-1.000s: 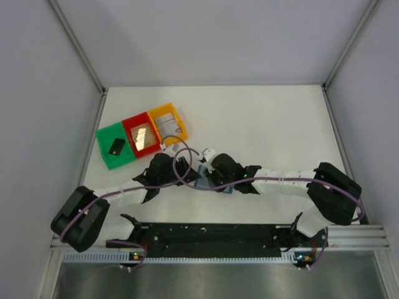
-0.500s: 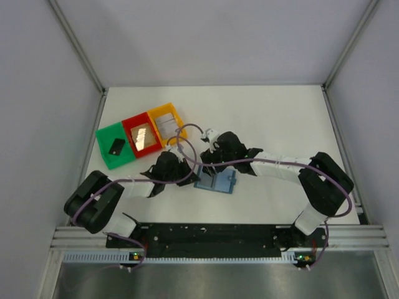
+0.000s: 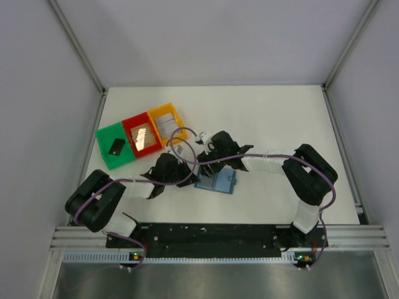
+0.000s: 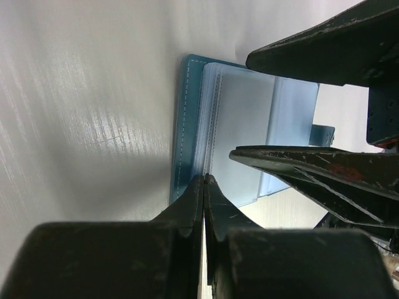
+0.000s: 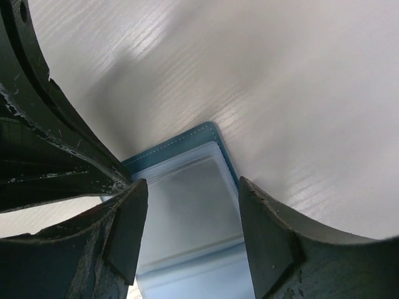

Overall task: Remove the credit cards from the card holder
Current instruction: Remove the credit card from the card holder.

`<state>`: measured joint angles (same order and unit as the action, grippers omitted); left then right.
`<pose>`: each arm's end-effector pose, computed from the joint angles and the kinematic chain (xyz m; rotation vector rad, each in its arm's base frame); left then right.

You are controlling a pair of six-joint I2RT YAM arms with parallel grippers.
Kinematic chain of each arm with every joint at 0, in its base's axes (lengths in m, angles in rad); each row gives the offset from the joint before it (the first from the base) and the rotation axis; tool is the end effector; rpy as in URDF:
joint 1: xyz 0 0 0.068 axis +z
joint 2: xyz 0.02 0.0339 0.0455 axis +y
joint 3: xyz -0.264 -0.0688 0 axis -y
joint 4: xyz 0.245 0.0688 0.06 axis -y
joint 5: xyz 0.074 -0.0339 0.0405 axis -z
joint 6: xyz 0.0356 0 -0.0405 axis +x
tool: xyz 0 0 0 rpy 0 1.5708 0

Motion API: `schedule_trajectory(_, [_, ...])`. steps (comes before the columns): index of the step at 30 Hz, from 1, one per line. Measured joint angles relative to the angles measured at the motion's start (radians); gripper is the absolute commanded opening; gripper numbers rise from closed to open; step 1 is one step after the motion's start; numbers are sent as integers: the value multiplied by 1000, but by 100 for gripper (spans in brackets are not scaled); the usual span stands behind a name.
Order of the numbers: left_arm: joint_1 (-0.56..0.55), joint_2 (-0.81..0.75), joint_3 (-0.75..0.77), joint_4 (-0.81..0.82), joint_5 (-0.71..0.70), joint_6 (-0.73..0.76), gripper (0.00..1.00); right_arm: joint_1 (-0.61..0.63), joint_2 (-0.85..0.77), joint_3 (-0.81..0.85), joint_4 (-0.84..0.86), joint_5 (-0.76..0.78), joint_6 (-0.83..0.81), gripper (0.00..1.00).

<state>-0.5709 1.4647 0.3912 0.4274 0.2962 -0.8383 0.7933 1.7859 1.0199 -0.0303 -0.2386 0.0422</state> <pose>0.2030 -0.1427 0.1243 -0.1436 2.4118 -1.0517 0.2539 0.2699 0.1672 -1.0071 2.2288 0.6718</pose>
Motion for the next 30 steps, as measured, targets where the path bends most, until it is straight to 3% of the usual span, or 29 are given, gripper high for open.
schedule_trajectory(8, [0, 0, -4, 6, 3, 0, 0, -7, 2, 2, -18, -11, -19, 39])
schedule_trajectory(22, [0, 0, -4, 6, 3, -5, 0, -11, -26, -3, -53, -56, -21, 36])
schedule_trajectory(30, [0, 0, -5, 2, 2, -5, 0, -11, -60, -47, -95, 37, -29, 43])
